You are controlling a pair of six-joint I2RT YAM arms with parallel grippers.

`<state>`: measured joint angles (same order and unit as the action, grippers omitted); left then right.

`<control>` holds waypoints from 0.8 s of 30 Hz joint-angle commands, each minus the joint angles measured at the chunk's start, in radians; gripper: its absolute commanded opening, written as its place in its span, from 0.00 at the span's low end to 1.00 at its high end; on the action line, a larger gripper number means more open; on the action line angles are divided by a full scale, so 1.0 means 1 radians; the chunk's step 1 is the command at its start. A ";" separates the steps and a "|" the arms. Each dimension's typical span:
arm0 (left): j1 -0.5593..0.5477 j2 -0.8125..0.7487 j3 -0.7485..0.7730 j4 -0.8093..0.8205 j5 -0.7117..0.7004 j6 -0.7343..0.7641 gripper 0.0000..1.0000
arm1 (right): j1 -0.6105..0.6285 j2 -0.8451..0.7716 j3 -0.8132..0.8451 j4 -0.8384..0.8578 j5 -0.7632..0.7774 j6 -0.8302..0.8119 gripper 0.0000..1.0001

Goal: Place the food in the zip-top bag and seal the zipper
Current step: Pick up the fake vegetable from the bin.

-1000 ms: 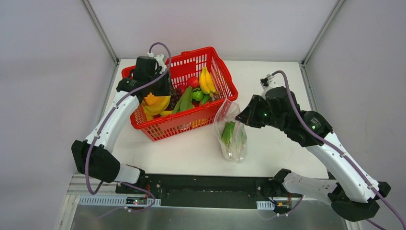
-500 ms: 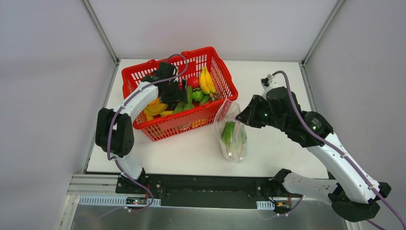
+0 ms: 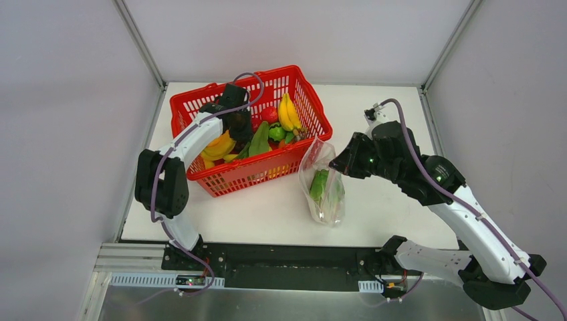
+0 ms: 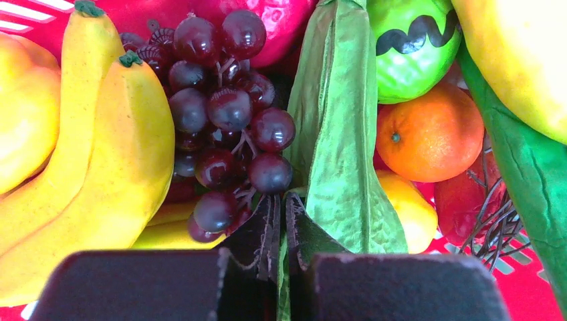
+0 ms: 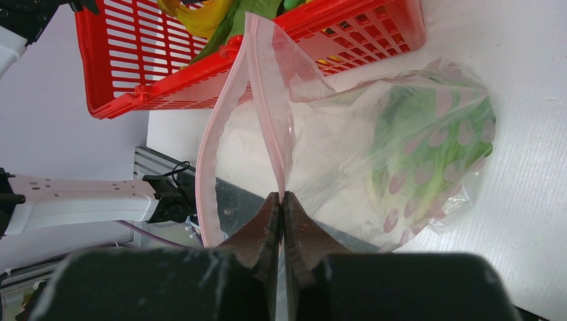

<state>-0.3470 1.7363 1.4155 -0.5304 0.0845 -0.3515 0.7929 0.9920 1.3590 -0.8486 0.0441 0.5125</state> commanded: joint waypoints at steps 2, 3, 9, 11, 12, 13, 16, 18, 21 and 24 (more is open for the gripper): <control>-0.003 -0.033 0.011 -0.001 -0.041 0.017 0.00 | 0.004 -0.028 0.000 0.033 0.001 0.000 0.06; -0.003 -0.047 0.010 -0.003 -0.039 0.020 0.00 | 0.003 -0.030 0.002 0.033 0.004 0.000 0.06; -0.003 -0.177 -0.008 -0.004 -0.058 0.039 0.00 | 0.004 -0.032 0.003 0.034 0.002 0.000 0.07; -0.003 -0.223 -0.015 -0.002 -0.067 0.047 0.00 | 0.004 -0.031 0.004 0.033 0.003 0.001 0.07; -0.003 -0.244 -0.015 -0.003 -0.073 0.052 0.00 | 0.004 -0.031 0.003 0.035 0.002 0.001 0.07; -0.003 -0.261 -0.016 -0.003 -0.075 0.056 0.00 | 0.004 -0.031 0.003 0.037 0.001 0.002 0.07; -0.003 -0.303 -0.016 -0.003 -0.071 0.063 0.00 | 0.004 -0.032 0.000 0.040 0.001 0.003 0.07; -0.003 -0.325 -0.013 -0.012 -0.070 0.063 0.00 | 0.004 -0.031 -0.001 0.040 -0.002 0.006 0.07; -0.003 -0.365 -0.023 -0.002 -0.069 0.062 0.00 | 0.004 -0.034 -0.004 0.042 -0.001 0.006 0.07; -0.003 -0.413 -0.041 0.028 -0.039 0.060 0.00 | 0.004 -0.035 -0.002 0.042 0.000 0.006 0.07</control>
<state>-0.3470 1.4075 1.3888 -0.5430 0.0322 -0.2993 0.7929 0.9787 1.3567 -0.8486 0.0441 0.5129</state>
